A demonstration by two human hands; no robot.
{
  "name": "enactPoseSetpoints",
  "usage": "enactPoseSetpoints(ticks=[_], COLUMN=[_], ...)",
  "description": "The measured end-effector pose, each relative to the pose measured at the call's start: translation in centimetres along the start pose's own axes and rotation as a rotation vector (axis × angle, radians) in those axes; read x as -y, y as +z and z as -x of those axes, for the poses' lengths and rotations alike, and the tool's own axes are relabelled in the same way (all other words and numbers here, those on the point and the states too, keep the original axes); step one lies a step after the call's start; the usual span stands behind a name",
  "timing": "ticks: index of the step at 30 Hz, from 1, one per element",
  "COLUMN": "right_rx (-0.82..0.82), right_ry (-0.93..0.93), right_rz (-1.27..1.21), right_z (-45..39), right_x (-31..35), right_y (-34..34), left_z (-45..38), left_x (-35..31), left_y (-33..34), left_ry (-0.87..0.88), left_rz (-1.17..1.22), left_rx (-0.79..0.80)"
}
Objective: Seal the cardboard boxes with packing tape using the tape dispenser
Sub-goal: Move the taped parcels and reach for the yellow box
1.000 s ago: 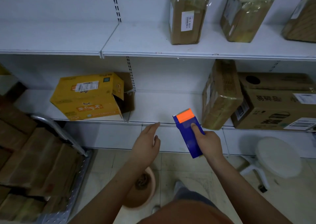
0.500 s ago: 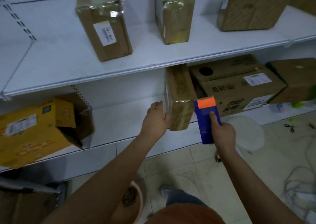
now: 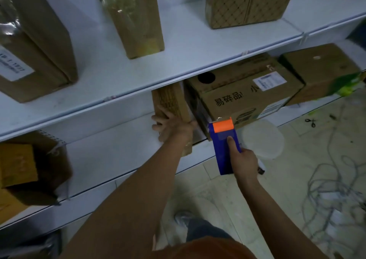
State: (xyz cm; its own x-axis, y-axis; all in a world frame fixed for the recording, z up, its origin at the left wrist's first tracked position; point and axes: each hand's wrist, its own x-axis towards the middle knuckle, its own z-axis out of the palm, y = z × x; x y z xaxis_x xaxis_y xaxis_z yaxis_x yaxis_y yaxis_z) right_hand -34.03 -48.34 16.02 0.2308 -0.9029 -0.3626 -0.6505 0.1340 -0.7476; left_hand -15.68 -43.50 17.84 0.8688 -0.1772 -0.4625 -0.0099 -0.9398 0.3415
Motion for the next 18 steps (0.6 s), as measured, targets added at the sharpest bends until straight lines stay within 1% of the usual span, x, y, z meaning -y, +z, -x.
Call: enactPoseSetpoints(ticks=[4, 7, 8, 10, 12, 13, 15, 16, 18], right_rx=[0.056, 0.041, 0.033, 0.005, -0.018, -0.025, -0.043, -0.057, -0.086], right_ry=[0.003, 0.005, 0.005, 0.013, 0.020, 0.019, -0.004, -0.010, -0.022], right_rz=[0.007, -0.037, -0.039, -0.053, -0.064, -0.068, -0.088, -0.109, -0.153], right_z=[-0.2, -0.4, -0.4, -0.3, 0.2, 0.5, 1.3, 1.6, 2.3], right_x=[-0.1, -0.2, -0.3, -0.4, -0.4, -0.2, 0.1, 0.3, 0.9], right_y=[-0.1, -0.3, -0.6, -1.1, -1.5, -1.7, -2.0, -2.3, -2.4], left_z=[-0.4, -0.6, -0.4, -0.2, 0.1, -0.6, -0.8, 0.4, 2.3], left_x=[1.1, 4.1, 5.7, 9.2, 13.4, 15.8, 19.5, 20.3, 21.9], left_y=[-1.5, -3.3, -3.8, -5.1, -6.1, -6.1, -6.5, -7.4, -8.6], left_ry=[-0.018, -0.011, -0.032, -0.078, -0.154, -0.204, -0.353, -0.430, -0.519], left_rz=[0.048, 0.142, 0.223, 0.459, 0.693, 0.807, 1.073, 1.175, 1.273], left_rx=[0.049, 0.032, 0.008, -0.043, -0.019, 0.046, 0.241, 0.326, 0.427])
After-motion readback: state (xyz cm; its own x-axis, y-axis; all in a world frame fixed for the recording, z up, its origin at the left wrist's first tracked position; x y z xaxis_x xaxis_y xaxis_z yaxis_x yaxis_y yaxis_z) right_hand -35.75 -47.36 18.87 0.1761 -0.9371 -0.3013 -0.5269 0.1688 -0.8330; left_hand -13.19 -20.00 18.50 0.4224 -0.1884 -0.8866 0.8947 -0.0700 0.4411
